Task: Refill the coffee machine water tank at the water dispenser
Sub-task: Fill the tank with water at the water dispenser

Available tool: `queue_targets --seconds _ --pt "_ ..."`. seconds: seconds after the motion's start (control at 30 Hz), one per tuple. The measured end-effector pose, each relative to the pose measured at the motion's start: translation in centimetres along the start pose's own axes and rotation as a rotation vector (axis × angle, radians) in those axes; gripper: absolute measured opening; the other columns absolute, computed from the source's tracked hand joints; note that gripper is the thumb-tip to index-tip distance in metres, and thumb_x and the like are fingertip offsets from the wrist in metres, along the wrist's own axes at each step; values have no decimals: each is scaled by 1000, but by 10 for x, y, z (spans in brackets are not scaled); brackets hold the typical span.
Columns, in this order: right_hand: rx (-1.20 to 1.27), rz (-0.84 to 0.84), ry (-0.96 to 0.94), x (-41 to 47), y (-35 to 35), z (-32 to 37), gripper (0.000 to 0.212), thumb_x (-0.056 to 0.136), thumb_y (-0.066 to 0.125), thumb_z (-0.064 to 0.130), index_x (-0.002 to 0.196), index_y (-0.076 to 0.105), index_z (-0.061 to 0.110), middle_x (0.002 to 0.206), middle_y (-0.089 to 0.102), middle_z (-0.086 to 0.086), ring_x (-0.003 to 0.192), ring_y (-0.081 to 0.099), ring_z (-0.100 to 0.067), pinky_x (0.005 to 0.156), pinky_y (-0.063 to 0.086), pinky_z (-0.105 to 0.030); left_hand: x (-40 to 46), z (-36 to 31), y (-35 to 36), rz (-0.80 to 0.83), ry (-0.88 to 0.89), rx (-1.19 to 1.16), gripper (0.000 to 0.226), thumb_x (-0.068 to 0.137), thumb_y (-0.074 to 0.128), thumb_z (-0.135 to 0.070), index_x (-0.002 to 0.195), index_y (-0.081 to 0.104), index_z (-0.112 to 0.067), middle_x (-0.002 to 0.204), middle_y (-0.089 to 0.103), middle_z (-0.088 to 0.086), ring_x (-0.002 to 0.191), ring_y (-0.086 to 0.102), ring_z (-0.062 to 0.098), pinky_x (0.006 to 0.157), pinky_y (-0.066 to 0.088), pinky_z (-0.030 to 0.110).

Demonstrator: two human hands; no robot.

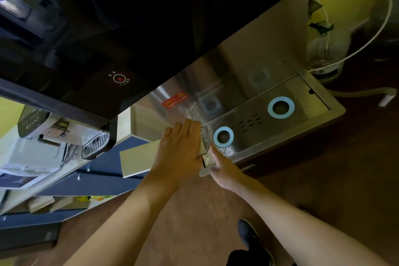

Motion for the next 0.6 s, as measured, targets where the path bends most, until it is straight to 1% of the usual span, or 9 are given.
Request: queue_targets --seconds 0.07,0.17,0.2,0.27,0.33,0.4,0.47,0.53,0.6 --pt "-91 -98 -18 -4 -14 4 64 102 48 11 157 16 17 159 33 -10 141 41 -25 105 36 -25 -7 9 -4 -54 -54 -90 47 75 73 -18 114 50 -12 107 58 8 93 57 26 81 43 34" --pt "-299 -305 -102 -12 -49 16 48 98 58 20 143 46 10 141 56 -10 129 55 -21 101 42 -21 -18 28 -5 -110 -175 -304 60 73 81 -25 122 48 -15 116 57 5 105 56 25 92 48 41" --pt "-374 -370 -149 -16 -60 24 43 96 60 22 137 53 9 134 60 -9 122 60 -20 96 43 -18 -21 35 -4 -132 -226 -405 62 72 81 -26 122 46 -18 115 56 2 105 55 23 91 50 42" --pt "-514 -481 -235 -24 -82 39 39 94 59 30 127 59 10 124 64 -7 112 64 -17 90 42 -14 -27 48 1 -183 -324 -622 58 72 81 -27 117 44 -24 106 55 -2 95 57 20 79 54 38" --pt "-606 -538 -277 -30 -102 53 36 94 60 30 125 60 12 122 64 -6 111 63 -15 89 43 -16 -31 54 5 -239 -375 -831 55 73 83 -26 111 44 -27 97 56 -3 85 59 16 67 54 27" --pt "-705 -546 -289 -37 -118 67 37 94 62 27 128 57 13 126 61 -6 114 60 -16 93 50 -22 -33 54 7 -277 -403 -1026 53 74 84 -18 108 45 -28 93 57 -5 82 61 8 62 52 18" --pt "-806 -525 -265 -45 -132 77 41 94 58 29 132 52 14 133 55 -5 120 56 -16 96 53 -30 -30 50 11 -297 -397 -1160 56 73 85 -18 111 44 -27 96 59 -5 85 62 4 63 52 16" --pt "-886 -497 -229 -55 -147 83 46 93 56 26 136 48 14 137 52 -5 123 53 -18 98 53 -34 -22 40 14 -298 -372 -1245 61 72 85 -22 115 43 -30 103 60 -5 91 64 7 69 55 20" --pt "-934 -475 -188 -65 -163 88 55 91 61 21 142 43 14 141 47 -4 128 48 -20 105 47 -32 -14 29 14 -302 -354 -1293 64 71 86 -24 115 40 -35 108 57 -7 96 62 11 75 54 22"
Point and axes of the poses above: each hand's wrist, its own x-axis towards the middle knuckle, its own y-axis out of the palm, z = x × y, the point moved 9 cm from there along x, towards the middle knuckle
